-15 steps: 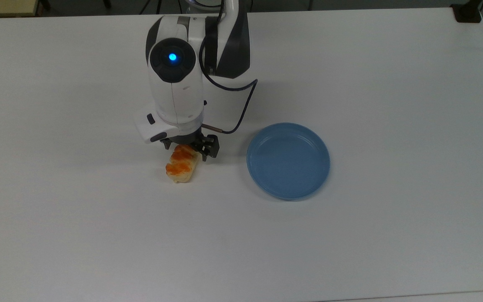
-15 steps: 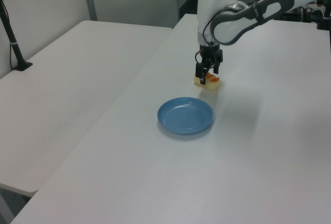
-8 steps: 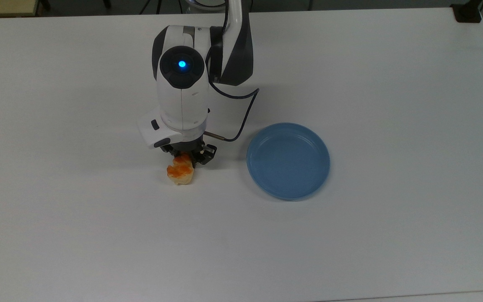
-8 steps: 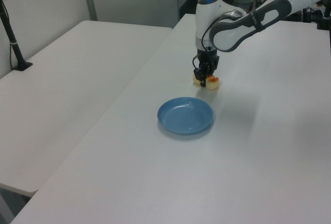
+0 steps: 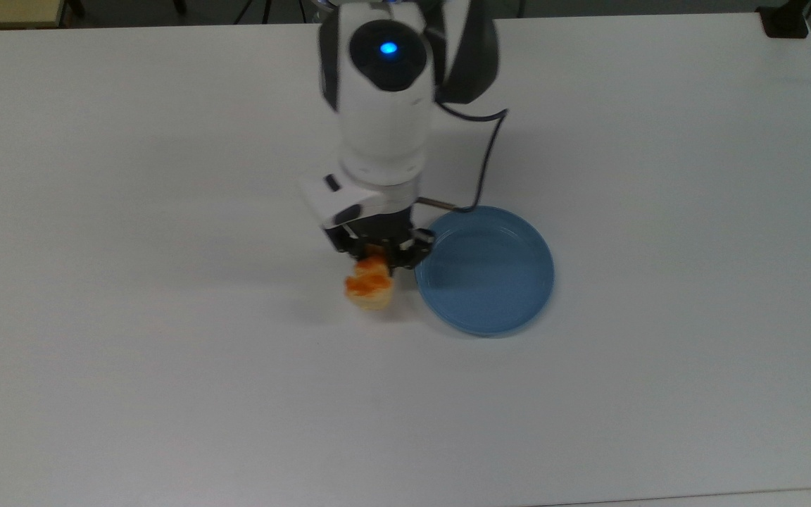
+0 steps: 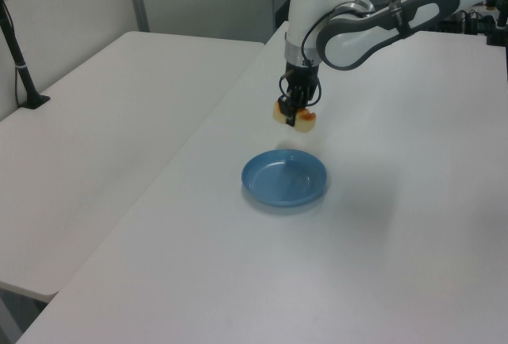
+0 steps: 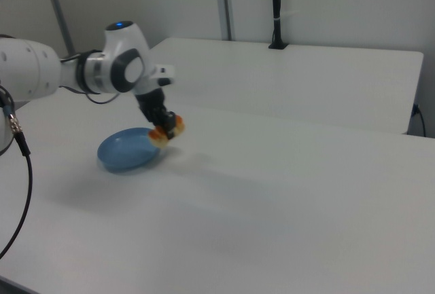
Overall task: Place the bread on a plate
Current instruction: 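Carry the bread roll over the blue plate and lower it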
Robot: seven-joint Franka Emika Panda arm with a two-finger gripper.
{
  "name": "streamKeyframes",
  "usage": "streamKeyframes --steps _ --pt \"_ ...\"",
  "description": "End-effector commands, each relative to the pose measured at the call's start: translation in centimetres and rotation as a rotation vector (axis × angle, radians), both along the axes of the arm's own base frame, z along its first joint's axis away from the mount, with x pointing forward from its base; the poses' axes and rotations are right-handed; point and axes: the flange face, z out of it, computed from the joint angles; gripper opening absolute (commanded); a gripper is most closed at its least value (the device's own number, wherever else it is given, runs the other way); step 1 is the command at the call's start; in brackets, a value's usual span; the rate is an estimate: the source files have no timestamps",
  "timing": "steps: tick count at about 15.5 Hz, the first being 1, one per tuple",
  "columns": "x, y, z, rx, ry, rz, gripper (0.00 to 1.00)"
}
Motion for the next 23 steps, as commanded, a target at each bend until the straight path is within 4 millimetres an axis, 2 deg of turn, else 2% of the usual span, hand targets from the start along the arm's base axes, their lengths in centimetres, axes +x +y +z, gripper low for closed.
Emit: streamKeyframes --steps 1,4,6,8,9,10,12,16,17,21,22,23 --pt "-1.7 7.9 -0.2 0.008 0.01 0.039 0.41" --pt "-2.5 13.0 -1.3 0.017 0.001 0.056 0.44" --pt "-3.0 14.8 -2.9 0.011 0.017 0.057 0.48" --pt "-2.9 15.4 -4.4 0.015 0.008 0.05 0.55" --pt "-2.8 15.4 -4.4 0.016 0.006 0.049 0.57" --pt "-2.7 15.3 -4.3 0.017 -0.001 0.047 0.67" --pt "-2.5 14.7 -4.1 0.015 -0.006 0.039 1.0" --pt "-2.2 13.6 -3.0 -0.022 -0.02 0.051 1.0" --pt "-2.2 13.2 -1.6 -0.019 -0.033 0.047 1.0" --pt "-3.9 6.3 6.8 -0.025 0.05 -0.057 1.0" --pt "-4.9 3.3 9.6 -0.023 0.091 -0.043 1.0" --pt "-5.6 1.2 11.2 -0.025 0.122 -0.026 1.0"
